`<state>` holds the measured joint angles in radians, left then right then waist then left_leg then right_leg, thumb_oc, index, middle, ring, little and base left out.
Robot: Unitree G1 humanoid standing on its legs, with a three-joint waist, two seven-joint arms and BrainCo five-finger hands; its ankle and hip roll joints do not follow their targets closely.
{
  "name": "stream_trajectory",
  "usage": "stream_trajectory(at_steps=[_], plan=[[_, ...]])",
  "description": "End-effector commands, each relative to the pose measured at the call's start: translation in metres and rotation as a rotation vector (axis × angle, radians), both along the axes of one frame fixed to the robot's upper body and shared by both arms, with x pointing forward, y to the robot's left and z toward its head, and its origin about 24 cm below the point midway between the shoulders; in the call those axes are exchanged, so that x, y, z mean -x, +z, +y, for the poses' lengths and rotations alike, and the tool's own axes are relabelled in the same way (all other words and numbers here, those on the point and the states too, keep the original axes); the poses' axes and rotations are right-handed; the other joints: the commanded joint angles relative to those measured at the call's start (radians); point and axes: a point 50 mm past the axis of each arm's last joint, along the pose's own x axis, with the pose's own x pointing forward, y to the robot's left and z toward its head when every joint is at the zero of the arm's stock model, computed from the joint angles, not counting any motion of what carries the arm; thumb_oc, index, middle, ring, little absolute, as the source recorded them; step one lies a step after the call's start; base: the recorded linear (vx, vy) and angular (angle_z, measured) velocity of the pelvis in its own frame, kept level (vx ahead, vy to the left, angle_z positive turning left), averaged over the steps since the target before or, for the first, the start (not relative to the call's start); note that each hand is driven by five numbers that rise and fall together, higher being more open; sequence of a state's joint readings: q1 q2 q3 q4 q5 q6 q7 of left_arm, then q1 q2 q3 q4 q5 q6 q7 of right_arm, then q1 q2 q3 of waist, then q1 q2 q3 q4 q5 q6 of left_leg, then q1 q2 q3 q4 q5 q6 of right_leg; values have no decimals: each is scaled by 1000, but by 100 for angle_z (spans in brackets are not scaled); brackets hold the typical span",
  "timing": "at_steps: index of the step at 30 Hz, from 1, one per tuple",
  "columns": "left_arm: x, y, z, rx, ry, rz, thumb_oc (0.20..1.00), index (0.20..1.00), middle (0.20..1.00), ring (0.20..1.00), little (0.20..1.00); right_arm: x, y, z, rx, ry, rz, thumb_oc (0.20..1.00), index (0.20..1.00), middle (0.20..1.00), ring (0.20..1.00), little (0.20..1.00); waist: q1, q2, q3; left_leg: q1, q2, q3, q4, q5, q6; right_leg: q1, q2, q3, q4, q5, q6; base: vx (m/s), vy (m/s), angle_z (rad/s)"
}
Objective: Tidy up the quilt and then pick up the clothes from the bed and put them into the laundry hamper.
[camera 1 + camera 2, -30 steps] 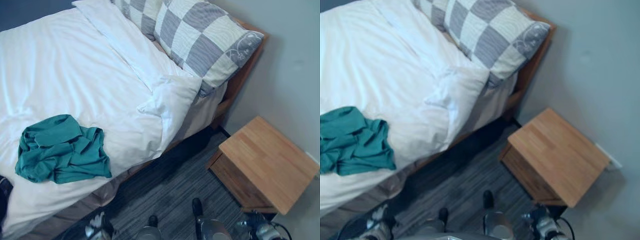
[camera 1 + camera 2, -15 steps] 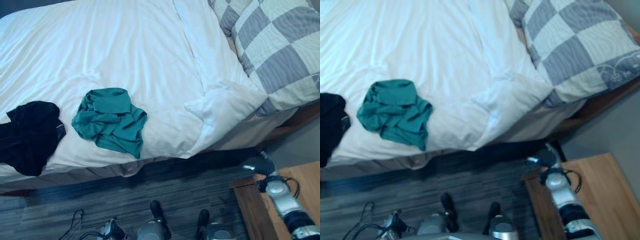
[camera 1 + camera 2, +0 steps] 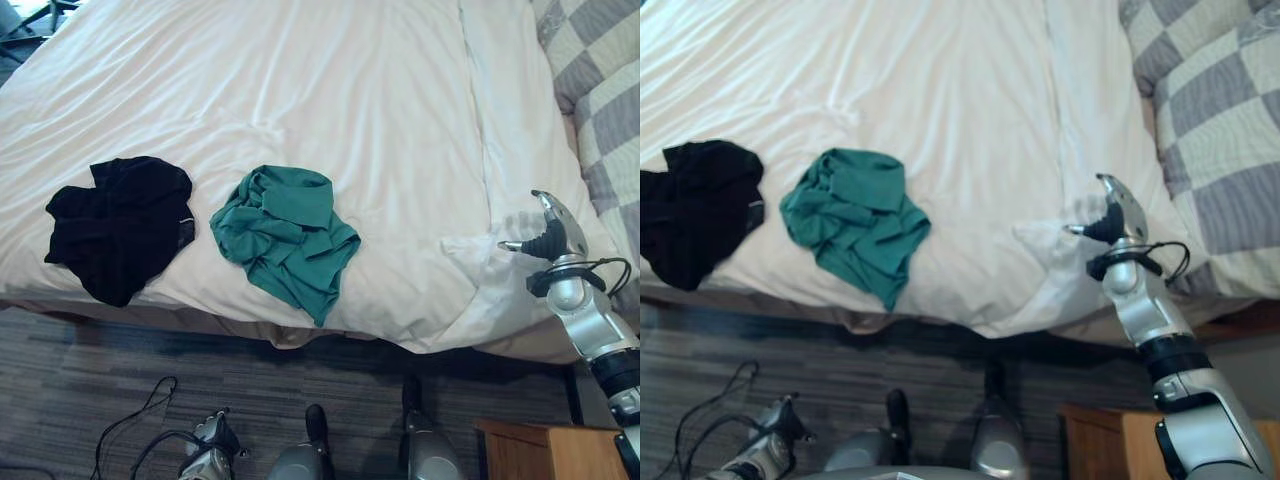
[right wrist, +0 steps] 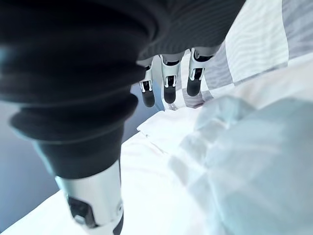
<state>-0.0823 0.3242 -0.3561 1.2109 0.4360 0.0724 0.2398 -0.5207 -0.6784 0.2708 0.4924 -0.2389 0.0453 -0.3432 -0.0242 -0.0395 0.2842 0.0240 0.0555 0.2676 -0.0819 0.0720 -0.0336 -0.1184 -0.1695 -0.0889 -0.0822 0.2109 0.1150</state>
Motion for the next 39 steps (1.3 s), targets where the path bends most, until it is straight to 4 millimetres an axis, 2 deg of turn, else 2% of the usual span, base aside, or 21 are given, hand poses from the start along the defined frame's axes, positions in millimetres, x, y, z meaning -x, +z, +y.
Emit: stream_trajectory(at_steps=[1,2,7,11,12,13,14,15,16,17,18,19,21,24,25,29,32,33,34,36,39], plan=[[-29,6,-16,-2,-105,-72,1000,1000,1000,1000,1000,-13,-11,0,81,-6,115,382,382,382,382,382,7,1,-13,-9,77,37,3,-52,-66,28,-46,-4,59,-186,85,16,-80,3],[-32,6,-22,-1,-139,-72,1000,1000,1000,1000,1000,-15,-19,-2,92,-23,163,200,200,200,200,200,7,9,-11,-10,81,33,-4,-47,-70,37,-44,-14,51,-188,82,43,-34,12],[-34,3,-35,30,-125,-80,1000,1000,1000,1000,1000,7,-60,-29,17,-156,293,200,200,200,200,200,-9,24,-12,-16,92,17,-5,-40,-76,55,-38,-36,46,-187,80,35,-10,17],[-24,-2,-38,25,-115,-33,1000,1000,1000,1000,1000,66,-103,-63,-81,-302,372,200,200,200,200,200,-36,20,-18,-1,91,15,-5,-52,-71,67,-40,-38,54,-193,81,37,33,10],[-24,-2,-38,24,-118,-31,1000,1000,1000,1000,1000,68,-104,-64,-81,-305,374,200,200,200,200,200,-33,20,-19,-1,91,15,-5,-52,-71,68,-40,-38,54,-194,81,41,25,7],[-19,-4,-38,21,-114,-11,1000,1000,1000,1000,1000,101,-124,-77,-118,-392,411,200,200,200,200,200,-47,15,-22,9,90,16,-5,-59,-69,70,-41,-37,59,-195,83,58,31,7],[-15,-5,-38,15,-113,3,1000,1000,1000,1000,1000,124,-139,-80,-156,-442,446,1000,1000,1000,1000,1000,-54,12,-22,19,89,15,-5,-66,-68,78,-43,-38,61,-199,86,50,28,7],[-15,-5,-38,15,-115,3,1000,1000,1000,1000,1000,124,-139,-80,-157,-443,446,1000,1000,1000,1000,1000,-53,11,-24,16,89,16,-5,-63,-68,75,-43,-37,60,-196,85,36,43,4],[-13,-6,-38,11,-107,17,1000,1000,1000,1000,1000,158,-166,-83,-245,-551,516,1000,1000,1000,1000,1000,-65,5,-28,23,89,21,-5,-71,-66,74,-44,-33,63,-195,89,9,31,-2],[-13,-6,-38,10,-107,17,1000,1000,1000,1000,1000,158,-166,-83,-246,-551,517,1000,1000,1000,1000,1000,-64,4,-29,23,88,22,-5,-71,-66,74,-44,-33,63,-195,89,49,77,-7],[-12,-7,-38,4,-113,27,1000,1000,1000,1000,1000,193,-194,-81,-328,-666,615,1000,1000,1000,1000,1000,-73,0,-30,38,86,29,-5,-83,-62,80,-45,-28,65,-198,94,27,42,-12],[-12,-7,-38,4,-113,26,1000,1000,1000,1000,1000,193,-194,-81,-328,-666,615,1000,1000,1000,1000,1000,-72,-1,-31,34,86,30,-5,-80,-62,77,-45,-27,64,-195,93,50,83,-21],[-17,-5,-37,-8,-120,19,1000,1000,1000,1000,1000,243,-229,-75,-416,-844,791,1000,1000,1000,1000,1000,-83,-7,-33,46,83,42,-5,-93,-60,75,-48,-14,72,-196,100,29,71,-29],[-22,-1,-28,-26,-105,5,1000,1000,1000,1000,1000,258,-238,-72,-502,-934,816,1000,1000,1000,1000,1000,-88,-12,-35,49,84,58,-5,-94,-61,66,-48,1,80,-195,101,19,40,-21],[-23,3,-12,-48,-69,-10,1000,1000,1000,1000,1000,270,-241,-76,-651,-1080,753,1000,1000,1000,1000,1000,-107,-22,-35,62,83,73,-5,-102,-64,63,-48,21,82,-196,102,20,44,-4],[-21,7,2,-61,-17,-36,1000,1000,1000,1000,1000,256,-224,-94,-713,-1141,560,1000,1000,1000,1000,1000,-122,-35,-37,74,79,93,-5,-107,-65,55,-54,36,84,-190,106,3,52,-22],[-20,7,1,-47,33,-56,1000,1000,1000,1000,1000,173,-146,-112,-663,-883,102,1000,1000,1000,1000,1000,-132,-47,-38,81,69,111,-5,-112,-64,40,-63,49,84,-175,112,-15,67,-29],[-18,5,-1,-41,38,-51,1000,1000,1000,1000,1000,156,-124,-110,-602,-784,35,642,642,642,642,642,-133,-48,-36,86,66,111,-5,-118,-62,42,-65,49,84,-179,112,-7,21,-36],[-15,4,-2,-36,41,-43,1000,1000,1000,1000,1000,138,-95,-105,-528,-666,-44,200,200,200,200,200,-131,-48,-36,85,64,111,-5,-116,-61,40,-66,51,81,-174,111,28,21,-26],[-14,3,-5,-27,21,-34,1000,1000,1000,1000,1000,108,-56,-92,-447,-508,-155,200,200,200,200,200,-118,-44,-37,87,62,104,-5,-119,-59,46,-72,45,77,-174,109,4,-1,-7],[-18,2,-11,-13,-13,-31,1000,1000,1000,1000,1000,74,-37,-68,-434,-372,-178,200,200,200,200,200,-93,-35,-37,85,60,95,-5,-121,-57,55,-77,35,73,-175,107,9,-10,4]])
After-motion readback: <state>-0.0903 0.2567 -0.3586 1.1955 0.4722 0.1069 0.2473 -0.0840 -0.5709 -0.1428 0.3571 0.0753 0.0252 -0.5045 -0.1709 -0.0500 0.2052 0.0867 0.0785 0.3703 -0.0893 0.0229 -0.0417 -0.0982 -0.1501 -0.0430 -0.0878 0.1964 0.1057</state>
